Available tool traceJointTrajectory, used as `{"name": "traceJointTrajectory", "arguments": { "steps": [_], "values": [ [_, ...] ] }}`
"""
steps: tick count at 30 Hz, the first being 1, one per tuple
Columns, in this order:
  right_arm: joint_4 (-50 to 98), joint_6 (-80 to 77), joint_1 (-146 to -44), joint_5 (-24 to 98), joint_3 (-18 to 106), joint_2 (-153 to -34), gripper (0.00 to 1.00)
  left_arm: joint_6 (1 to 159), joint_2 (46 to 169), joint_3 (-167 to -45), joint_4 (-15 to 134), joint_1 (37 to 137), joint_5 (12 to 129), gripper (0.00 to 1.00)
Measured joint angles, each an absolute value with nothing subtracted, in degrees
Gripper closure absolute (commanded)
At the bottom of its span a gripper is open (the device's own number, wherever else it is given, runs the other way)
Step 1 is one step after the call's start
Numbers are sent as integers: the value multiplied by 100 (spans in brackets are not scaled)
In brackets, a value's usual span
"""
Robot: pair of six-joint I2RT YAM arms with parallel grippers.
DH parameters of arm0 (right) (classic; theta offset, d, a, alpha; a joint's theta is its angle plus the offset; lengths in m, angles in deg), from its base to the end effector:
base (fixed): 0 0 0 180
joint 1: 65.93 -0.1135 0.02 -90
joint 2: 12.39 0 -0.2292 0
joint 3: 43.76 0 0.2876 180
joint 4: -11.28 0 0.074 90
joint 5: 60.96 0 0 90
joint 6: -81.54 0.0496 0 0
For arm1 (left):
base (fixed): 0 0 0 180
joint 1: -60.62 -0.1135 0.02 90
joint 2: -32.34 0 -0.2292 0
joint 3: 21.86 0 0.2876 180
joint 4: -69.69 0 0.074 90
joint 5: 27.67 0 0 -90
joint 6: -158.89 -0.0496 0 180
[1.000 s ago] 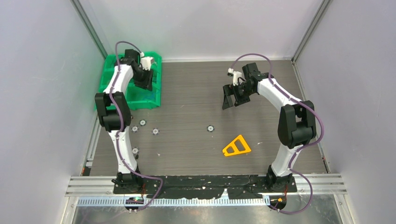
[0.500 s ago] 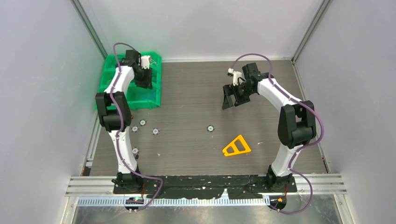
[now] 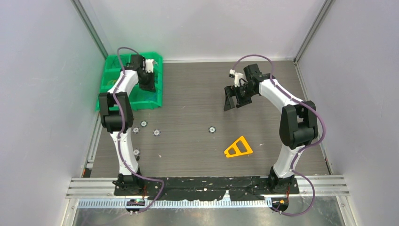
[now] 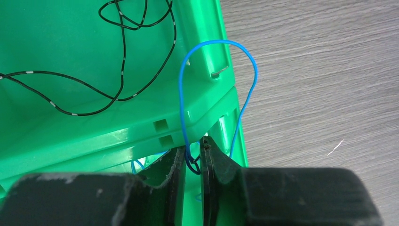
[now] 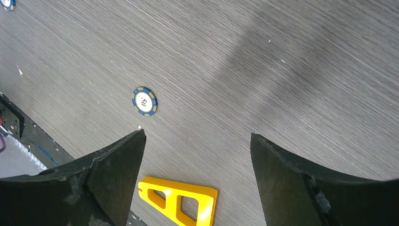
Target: Untangle the cables
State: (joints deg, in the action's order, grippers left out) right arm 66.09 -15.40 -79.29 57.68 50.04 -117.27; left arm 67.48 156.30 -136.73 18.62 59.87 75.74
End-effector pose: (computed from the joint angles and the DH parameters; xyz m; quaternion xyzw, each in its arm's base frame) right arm 0.3925 0.1177 0.1725 -0.2178 0.9236 0.2528 0.1885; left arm 0.4930 -0.0051 0.1521 0.0356 0.9595 -0.1080 0.2578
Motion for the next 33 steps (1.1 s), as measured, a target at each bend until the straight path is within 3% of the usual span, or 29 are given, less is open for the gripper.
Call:
{"name": "traceJointTrajectory", "arguments": {
  "steps": [4, 11, 21, 33],
  "values": [
    [6626, -1540, -7929, 5766, 5004, -11740, 12, 6807, 15624, -13673, 1938, 6011, 7578, 100],
    [6628, -1542, -7929, 5764, 5004, -11740, 12, 6818, 15436, -13494, 2153, 6013, 7583, 100],
    [6631, -1544, -7929, 5762, 4991, -11740, 12, 6215, 14030, -12313, 2327, 5910, 7534, 100],
    [6631, -1544, -7929, 5766, 4991, -11740, 12, 5776, 14837, -13050, 955, 5519, 6691, 100]
  ]
}}
